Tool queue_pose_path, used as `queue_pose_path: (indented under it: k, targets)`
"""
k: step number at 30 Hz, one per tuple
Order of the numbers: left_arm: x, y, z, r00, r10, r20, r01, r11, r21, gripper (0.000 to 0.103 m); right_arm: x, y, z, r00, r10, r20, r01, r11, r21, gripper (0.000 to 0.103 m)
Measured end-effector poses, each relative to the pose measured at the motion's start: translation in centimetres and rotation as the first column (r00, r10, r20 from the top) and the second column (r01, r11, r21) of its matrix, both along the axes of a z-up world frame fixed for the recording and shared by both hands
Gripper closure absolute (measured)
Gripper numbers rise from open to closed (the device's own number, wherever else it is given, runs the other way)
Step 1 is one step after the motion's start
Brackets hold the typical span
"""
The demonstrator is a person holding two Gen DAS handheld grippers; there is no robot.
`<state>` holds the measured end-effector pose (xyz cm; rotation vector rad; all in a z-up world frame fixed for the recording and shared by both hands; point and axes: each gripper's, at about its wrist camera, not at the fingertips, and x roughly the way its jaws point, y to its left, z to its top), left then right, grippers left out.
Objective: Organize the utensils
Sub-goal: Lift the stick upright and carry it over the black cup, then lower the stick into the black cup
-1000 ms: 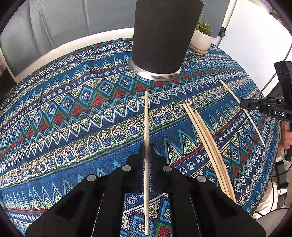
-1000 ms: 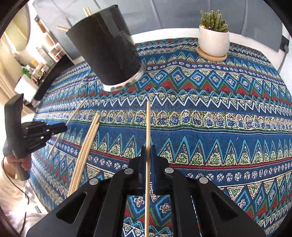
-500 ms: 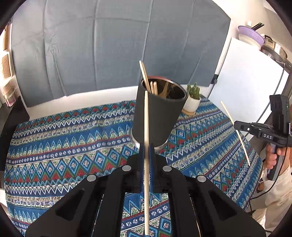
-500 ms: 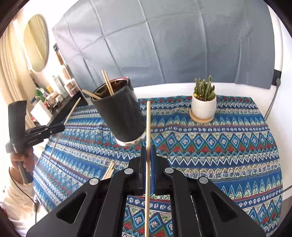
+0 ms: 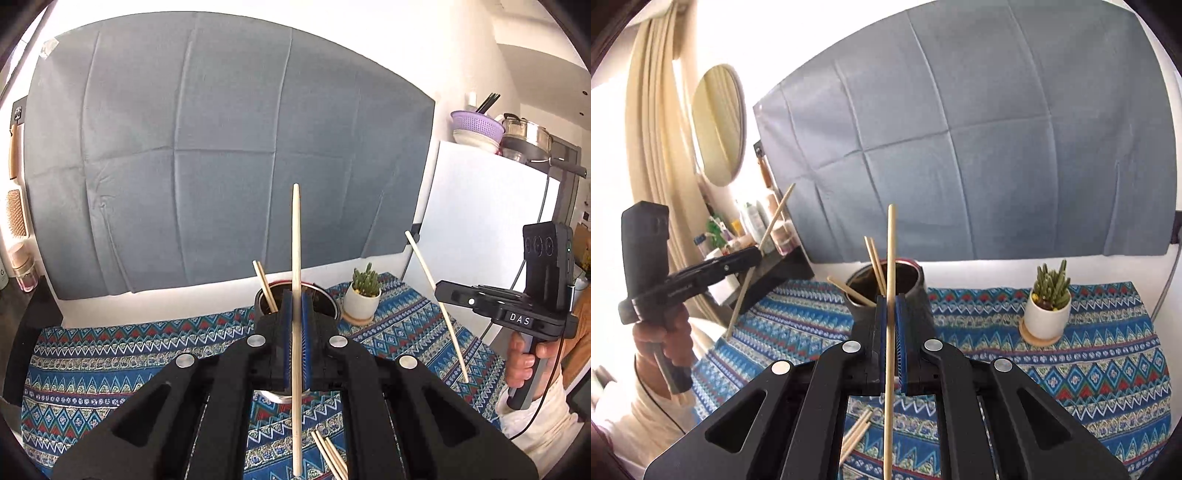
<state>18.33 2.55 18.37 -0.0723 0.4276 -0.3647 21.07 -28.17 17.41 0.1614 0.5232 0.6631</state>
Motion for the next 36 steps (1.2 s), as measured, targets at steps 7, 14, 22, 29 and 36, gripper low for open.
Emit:
queue_pose_path:
  k: [7, 14, 22, 29, 36]
  targets:
    - [1.4, -0.8, 0.6, 0.995, -0.057, 0.086, 0.065, 0.994, -0.086, 0.098, 0.0, 0.6, 2.9, 0.991, 0.014, 0.134, -0.031, 0.992, 0.123, 0.098]
    - [3.8, -0.5, 0.1, 0.982, -0.090, 0.163, 0.124, 0.969, -0.213, 0.098, 1.3, 1.2, 3.9, 0.976, -0.003, 0.218, -0.048, 0.973, 0.227, 0.098]
    - [4.2, -0.4, -1.1, 0.940, -0.041, 0.338, 0.147, 0.944, -0.295, 0.098, 5.2, 3.1, 2.7, 0.972, -0.064, 0.227, 0.000, 0.964, 0.267, 0.098]
    - [6.4, -0.7, -2.3, 0.904, 0.056, 0.424, 0.112, 0.926, -0.361, 0.098, 8.1, 5.0, 1.4, 0.942, -0.131, 0.310, 0.035, 0.954, 0.298, 0.098]
    - [9.4, -2.6, -3.9, 0.918, 0.128, 0.375, 0.014, 0.936, -0.352, 0.098, 9.0, 7.2, 0.6, 0.907, -0.152, 0.392, 0.042, 0.960, 0.275, 0.098]
